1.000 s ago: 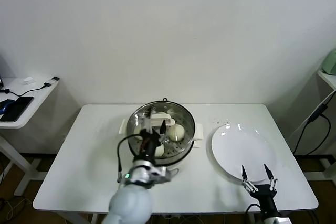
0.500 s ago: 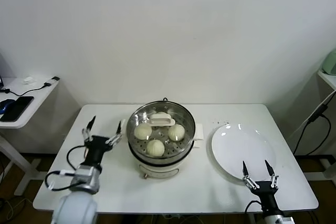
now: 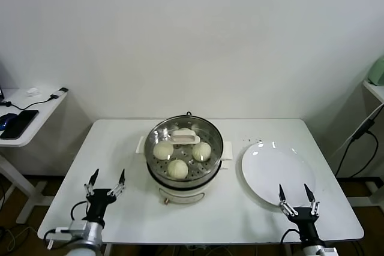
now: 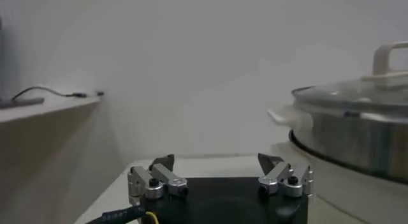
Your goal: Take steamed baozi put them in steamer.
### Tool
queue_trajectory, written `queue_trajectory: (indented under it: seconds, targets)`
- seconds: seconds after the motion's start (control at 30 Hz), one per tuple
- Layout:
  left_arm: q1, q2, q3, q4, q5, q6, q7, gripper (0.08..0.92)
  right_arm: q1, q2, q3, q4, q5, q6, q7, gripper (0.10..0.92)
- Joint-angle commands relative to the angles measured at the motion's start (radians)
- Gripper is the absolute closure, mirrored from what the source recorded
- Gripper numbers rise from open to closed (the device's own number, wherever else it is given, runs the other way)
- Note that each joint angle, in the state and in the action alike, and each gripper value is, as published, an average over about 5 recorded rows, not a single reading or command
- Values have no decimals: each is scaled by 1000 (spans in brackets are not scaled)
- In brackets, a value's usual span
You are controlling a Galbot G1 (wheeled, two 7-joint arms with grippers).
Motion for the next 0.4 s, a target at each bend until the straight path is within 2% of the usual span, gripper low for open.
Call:
queue_trajectory:
  seconds: [0.03,0.4]
  targets:
    - [36,6,-11,86,-70,-99,10,177,1,-5,-1,-1,14,-4,-2,203]
    - [42,-5,1,65,-63,-101,10,177,0,-7,-2,1,13,-10,-3,203]
